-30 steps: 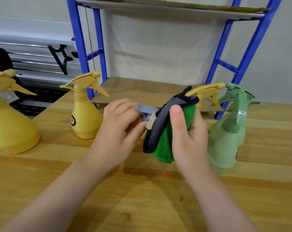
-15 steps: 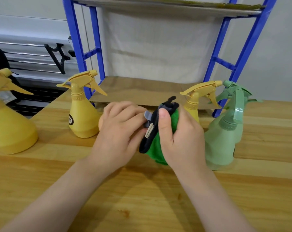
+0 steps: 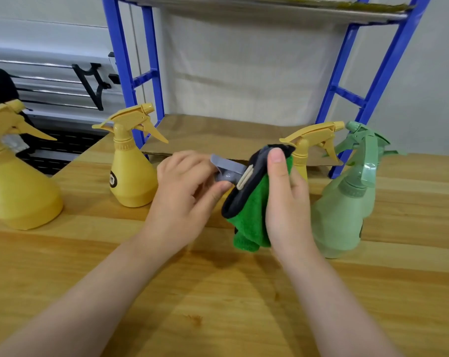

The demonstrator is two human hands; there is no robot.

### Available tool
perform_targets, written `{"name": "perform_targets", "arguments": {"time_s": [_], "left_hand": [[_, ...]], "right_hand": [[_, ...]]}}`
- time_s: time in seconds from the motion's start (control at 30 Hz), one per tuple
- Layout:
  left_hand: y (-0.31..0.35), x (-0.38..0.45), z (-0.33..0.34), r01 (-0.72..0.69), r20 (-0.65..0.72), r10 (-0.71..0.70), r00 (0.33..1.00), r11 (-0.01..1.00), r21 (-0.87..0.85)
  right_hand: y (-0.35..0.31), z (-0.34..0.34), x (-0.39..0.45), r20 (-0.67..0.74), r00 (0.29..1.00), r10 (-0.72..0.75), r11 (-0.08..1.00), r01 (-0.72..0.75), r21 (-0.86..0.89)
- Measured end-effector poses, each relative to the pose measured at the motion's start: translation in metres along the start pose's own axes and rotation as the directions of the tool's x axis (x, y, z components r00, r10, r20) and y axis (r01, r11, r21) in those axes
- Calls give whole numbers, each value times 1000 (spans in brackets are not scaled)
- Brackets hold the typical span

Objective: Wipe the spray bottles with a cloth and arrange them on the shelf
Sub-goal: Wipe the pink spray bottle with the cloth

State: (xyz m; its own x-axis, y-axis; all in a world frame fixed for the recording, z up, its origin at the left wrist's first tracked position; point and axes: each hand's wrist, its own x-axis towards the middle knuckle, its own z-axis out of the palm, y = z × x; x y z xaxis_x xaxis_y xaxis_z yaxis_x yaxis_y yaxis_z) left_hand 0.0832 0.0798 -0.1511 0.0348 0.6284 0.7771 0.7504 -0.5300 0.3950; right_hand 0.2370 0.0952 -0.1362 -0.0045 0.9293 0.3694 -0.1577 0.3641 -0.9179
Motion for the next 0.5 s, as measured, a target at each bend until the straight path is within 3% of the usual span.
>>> {"name": "perform_targets", "arguments": {"time_s": [0.2,0.3,0.37,0.4,0.5], "left_hand": [[-11,4,1,103,1,-104,995,990,-91],[-10,2,1,236,67,-227,972,931,-279],[-7,3,0,305,120,-280,952,874,-378],[-5,4,0,332,144,-299,943,840,-430],[3,7,-4,375,146,-364,920,705,-602]], "right_hand": [[1,-3,1,171,981,91,991,-73,-110],[1,-1,1,205,970,131,991,-125,-40],[-3,1,2,255,952,172,974,-202,98],[-5,2,3,283,929,239,930,-303,209],[-10,11,-5,407,809,425,652,-585,482]]}}
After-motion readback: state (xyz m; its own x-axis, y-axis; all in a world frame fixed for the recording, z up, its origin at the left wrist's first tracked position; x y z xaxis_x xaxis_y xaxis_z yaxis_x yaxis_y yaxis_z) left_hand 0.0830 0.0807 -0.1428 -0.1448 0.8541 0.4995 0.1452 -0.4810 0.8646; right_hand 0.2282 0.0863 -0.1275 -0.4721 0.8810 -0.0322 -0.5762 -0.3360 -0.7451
